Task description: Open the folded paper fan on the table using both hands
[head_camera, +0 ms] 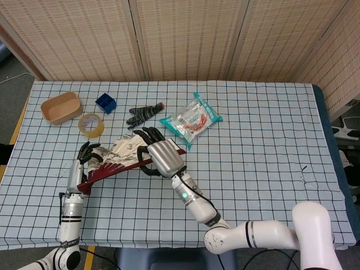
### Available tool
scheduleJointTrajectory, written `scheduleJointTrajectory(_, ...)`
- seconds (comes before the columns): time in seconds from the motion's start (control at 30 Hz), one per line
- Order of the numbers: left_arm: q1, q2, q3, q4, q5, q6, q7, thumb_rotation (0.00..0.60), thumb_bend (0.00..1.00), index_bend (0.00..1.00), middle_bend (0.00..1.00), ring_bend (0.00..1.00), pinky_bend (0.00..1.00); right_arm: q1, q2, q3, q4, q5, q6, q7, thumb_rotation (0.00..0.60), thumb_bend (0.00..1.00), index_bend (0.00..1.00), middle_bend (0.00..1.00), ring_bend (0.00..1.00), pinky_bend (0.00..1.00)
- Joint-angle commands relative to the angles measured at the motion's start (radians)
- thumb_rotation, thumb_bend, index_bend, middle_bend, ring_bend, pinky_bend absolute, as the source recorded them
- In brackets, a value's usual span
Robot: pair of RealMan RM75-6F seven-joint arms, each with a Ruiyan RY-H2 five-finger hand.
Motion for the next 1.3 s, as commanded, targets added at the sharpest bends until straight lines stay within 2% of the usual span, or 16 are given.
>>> scheduleJointTrajectory(0.03, -0.005, 0.012, -0.027, 0.085, -0.007, 0.025, 0.025, 0.600, 0.54, 0.70, 0.20, 0.06, 0.20, -0.044, 0.071, -0.043, -0.046, -0.060, 0.027, -0.002, 0.600, 0.51, 0.73, 0.09, 0.00, 0.00)
scheduleJointTrajectory(0.3, 0.007, 0.014, -0.043, 0.198, -0.045, 0.010, -0.019, 0.600, 0.54, 0.66, 0.20, 0.07, 0.20, -0.101, 0.151, -0.094, -0.073, -0.144, 0.066, 0.016, 0.600, 0.51, 0.71, 0.09, 0.00, 0.00)
scheduleJointTrajectory(0.47, 0.014, 0.010, -0.030, 0.219, -0.039, 0.009, -0.041, 0.600, 0.54, 0.66, 0.20, 0.07, 0.20, -0.132, 0.185, -0.121, -0.078, -0.180, 0.088, 0.018, 0.600, 0.51, 0.71, 0.09, 0.00, 0.00)
scheduleJointTrajectory(0.63, 0.024, 0.007, 0.002, 0.224, -0.014, 0.020, -0.035, 0.600, 0.54, 0.62, 0.19, 0.07, 0.20, -0.159, 0.179, -0.171, -0.042, -0.236, 0.112, 0.019, 0.600, 0.51, 0.71, 0.09, 0.00, 0.00)
scheduleJointTrajectory(0.77, 0.032, -0.018, 0.039, 0.259, 0.012, 0.030, -0.009, 0.600, 0.53, 0.51, 0.17, 0.06, 0.20, -0.178, 0.162, -0.208, -0.005, -0.266, 0.115, 0.028, 0.600, 0.51, 0.71, 0.09, 0.00, 0.00)
scheduleJointTrajectory(0.93, 0.035, -0.068, 0.092, 0.359, 0.042, 0.012, 0.022, 0.600, 0.52, 0.35, 0.14, 0.06, 0.20, -0.214, 0.148, -0.259, 0.023, -0.294, 0.119, 0.046, 0.600, 0.51, 0.69, 0.09, 0.00, 0.00)
scheduleJointTrajectory(1.03, 0.037, -0.092, 0.129, 0.431, 0.061, -0.015, 0.042, 0.600, 0.51, 0.18, 0.09, 0.03, 0.20, -0.237, 0.153, -0.306, 0.033, -0.324, 0.114, 0.046, 0.600, 0.51, 0.59, 0.08, 0.00, 0.00)
scheduleJointTrajectory(1.13, 0.040, -0.086, 0.162, 0.457, 0.074, -0.059, 0.043, 0.600, 0.50, 0.03, 0.02, 0.00, 0.18, -0.256, 0.169, -0.350, 0.043, -0.348, 0.105, 0.015, 0.600, 0.50, 0.29, 0.06, 0.00, 0.00)
scheduleJointTrajectory(1.17, 0.040, -0.074, 0.173, 0.453, 0.080, -0.075, 0.042, 0.600, 0.50, 0.01, 0.00, 0.00, 0.18, -0.262, 0.174, -0.360, 0.045, -0.349, 0.102, -0.003, 0.600, 0.47, 0.16, 0.04, 0.00, 0.00)
scheduleJointTrajectory(1.2, 0.040, -0.054, 0.185, 0.443, 0.088, -0.089, 0.040, 0.600, 0.49, 0.00, 0.00, 0.00, 0.17, -0.267, 0.183, -0.371, 0.043, -0.340, 0.092, -0.033, 0.600, 0.44, 0.10, 0.02, 0.00, 0.00)
scheduleJointTrajectory(1.23, 0.039, -0.038, 0.192, 0.434, 0.093, -0.098, 0.041, 0.600, 0.49, 0.00, 0.00, 0.00, 0.17, -0.269, 0.193, -0.377, 0.036, -0.323, 0.076, -0.060, 0.600, 0.41, 0.06, 0.01, 0.00, 0.00)
scheduleJointTrajectory(1.27, 0.039, -0.020, 0.200, 0.424, 0.098, -0.106, 0.042, 0.600, 0.49, 0.00, 0.00, 0.00, 0.17, -0.269, 0.206, -0.383, 0.023, -0.300, 0.055, -0.088, 0.600, 0.33, 0.01, 0.00, 0.00, 0.00)
scheduleJointTrajectory(1.3, 0.038, 0.006, 0.209, 0.409, 0.102, -0.123, 0.047, 0.600, 0.49, 0.00, 0.00, 0.00, 0.17, -0.267, 0.228, -0.391, -0.001, -0.258, 0.020, -0.129, 0.600, 0.26, 0.00, 0.00, 0.00, 0.00)
